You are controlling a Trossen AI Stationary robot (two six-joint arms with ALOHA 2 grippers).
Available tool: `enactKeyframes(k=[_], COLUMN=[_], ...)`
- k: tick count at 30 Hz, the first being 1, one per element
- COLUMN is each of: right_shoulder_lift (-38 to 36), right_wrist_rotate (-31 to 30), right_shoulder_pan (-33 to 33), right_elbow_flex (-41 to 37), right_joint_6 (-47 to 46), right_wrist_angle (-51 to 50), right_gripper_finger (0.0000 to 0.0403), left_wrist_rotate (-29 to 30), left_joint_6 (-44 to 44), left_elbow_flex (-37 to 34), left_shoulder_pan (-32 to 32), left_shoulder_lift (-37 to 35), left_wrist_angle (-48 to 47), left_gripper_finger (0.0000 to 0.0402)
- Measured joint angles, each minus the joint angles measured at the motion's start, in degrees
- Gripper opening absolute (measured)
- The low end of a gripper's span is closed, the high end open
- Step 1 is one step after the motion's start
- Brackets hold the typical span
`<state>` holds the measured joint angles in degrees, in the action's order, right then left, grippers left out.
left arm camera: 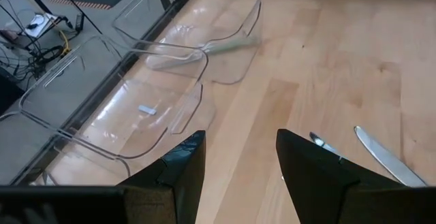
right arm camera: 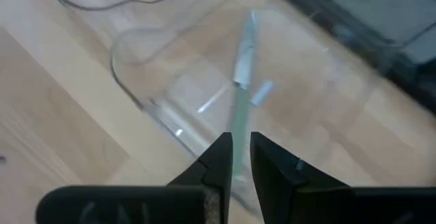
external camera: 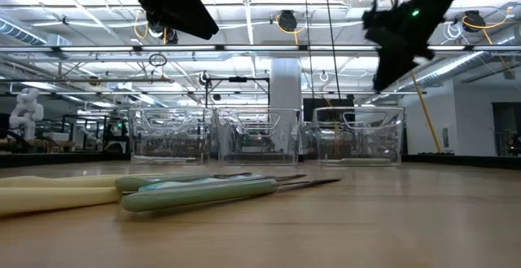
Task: Sort silverware by color (type)
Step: Adjust the right transparent bin
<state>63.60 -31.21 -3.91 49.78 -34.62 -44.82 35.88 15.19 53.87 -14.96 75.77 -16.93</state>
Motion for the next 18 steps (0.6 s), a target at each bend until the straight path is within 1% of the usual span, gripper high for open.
enactKeyframes(k=[3,4,6,8,10,12,16,18], right_shoulder_lift=[-2.56,-3.07,-3.69,-3.86,-3.81,-3.79,-3.77,-3.77], right_wrist_rotate=[-7.24,-8.76,-10.49,-10.75,-10.61,-9.27,-4.60,-3.39], right_shoulder_pan=[6.35,8.25,11.49,13.93,15.71,16.67,16.41,15.94], right_elbow_flex=[0.00,-0.01,-0.77,-2.71,-5.73,-9.03,-13.62,-14.73], right_joint_6=[-8.32,-12.05,-19.70,-24.78,-27.03,-27.20,-22.89,-21.44], right_wrist_angle=[-9.06,-12.59,-18.29,-20.95,-20.26,-17.67,-10.93,-8.12], right_gripper_finger=[0.0048,0.0048,0.0048,0.0047,0.0047,0.0047,0.0044,0.0036], left_wrist_rotate=[-0.02,-0.02,-0.02,-0.06,-0.06,-0.06,-0.06,-0.06], left_joint_6=[1.43,1.65,1.92,1.93,1.95,1.92,1.89,1.87], left_elbow_flex=[0.00,0.00,0.00,0.00,0.00,0.00,0.00,0.00], left_shoulder_pan=[-0.36,-0.59,-1.07,-1.43,-1.69,-1.75,-1.73,-1.73], left_shoulder_lift=[0.00,0.00,0.00,0.00,0.00,0.00,0.00,0.00], left_wrist_angle=[-0.04,-0.04,0.02,0.02,0.08,0.02,0.04,0.02], left_gripper_finger=[0.0188,0.0188,0.0188,0.0188,0.0188,0.0188,0.0188,0.0188])
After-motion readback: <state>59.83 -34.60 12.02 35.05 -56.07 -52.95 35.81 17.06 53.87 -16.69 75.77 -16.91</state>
